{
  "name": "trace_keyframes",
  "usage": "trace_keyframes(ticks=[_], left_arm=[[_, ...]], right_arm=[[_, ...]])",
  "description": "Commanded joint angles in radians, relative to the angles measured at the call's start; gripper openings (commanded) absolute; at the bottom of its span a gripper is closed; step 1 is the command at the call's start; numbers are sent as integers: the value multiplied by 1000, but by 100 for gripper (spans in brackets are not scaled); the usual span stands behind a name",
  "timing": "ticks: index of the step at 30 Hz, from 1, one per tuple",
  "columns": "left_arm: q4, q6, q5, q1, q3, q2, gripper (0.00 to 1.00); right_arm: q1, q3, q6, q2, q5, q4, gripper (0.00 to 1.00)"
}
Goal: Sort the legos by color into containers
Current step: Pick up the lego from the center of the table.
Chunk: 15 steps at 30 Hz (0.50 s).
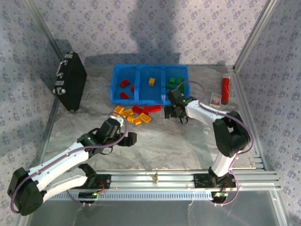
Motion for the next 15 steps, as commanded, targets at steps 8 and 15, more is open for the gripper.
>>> trace_keyframes(ticks=[8,15], left_arm=[[-51,5,-27,-10,19,-102,98],[-45,16,-30,-10,30,-82,98]], right_arm=[[-65,122,41,168,-20,85,98],[-67,187,38,248,-33,75,92]])
